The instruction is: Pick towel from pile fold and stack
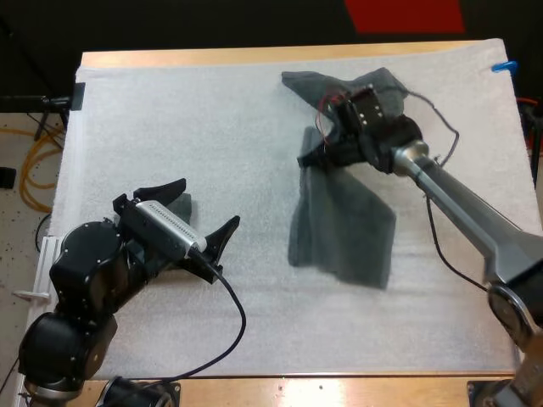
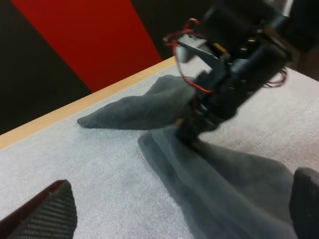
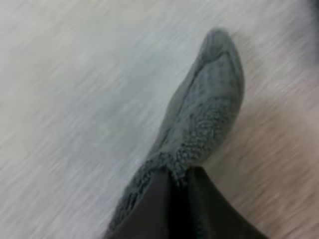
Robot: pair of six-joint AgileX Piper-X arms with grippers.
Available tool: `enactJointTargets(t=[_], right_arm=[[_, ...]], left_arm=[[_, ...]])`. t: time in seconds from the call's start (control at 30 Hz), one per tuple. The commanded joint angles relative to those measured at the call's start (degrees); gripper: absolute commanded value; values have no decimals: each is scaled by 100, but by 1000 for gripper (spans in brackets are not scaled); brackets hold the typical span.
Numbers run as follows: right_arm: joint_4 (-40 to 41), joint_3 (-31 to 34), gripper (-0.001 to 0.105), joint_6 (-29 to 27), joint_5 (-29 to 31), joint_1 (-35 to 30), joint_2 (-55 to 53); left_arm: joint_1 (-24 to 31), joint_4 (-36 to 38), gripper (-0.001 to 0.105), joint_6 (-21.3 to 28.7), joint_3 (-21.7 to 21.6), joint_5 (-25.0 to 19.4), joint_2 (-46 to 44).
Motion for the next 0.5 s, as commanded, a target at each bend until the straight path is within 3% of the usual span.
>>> enactJointTargets(t=[0.0, 0.17, 0.27, 0.33, 0.43, 0.47], right_arm=[[-120, -201, 0, -51, 374, -22, -2], [-119, -761, 5, -565, 1069, -22, 162], [91, -1014, 26, -634, 1099, -27, 161], [344, -1206, 47, -634, 1099, -43, 161], [787, -1506, 64, -634, 1099, -89, 125], [899, -1549, 65, -634, 1099, -88, 95]], left_arm=[[-19, -9, 83, 31, -34, 44, -26], [-19, -9, 83, 33, -34, 44, -26], [-19, -9, 83, 111, -34, 44, 6], [-19, -9, 83, 121, -34, 44, 46], [-19, -9, 83, 121, -34, 44, 69], [-19, -9, 83, 121, -34, 44, 69]])
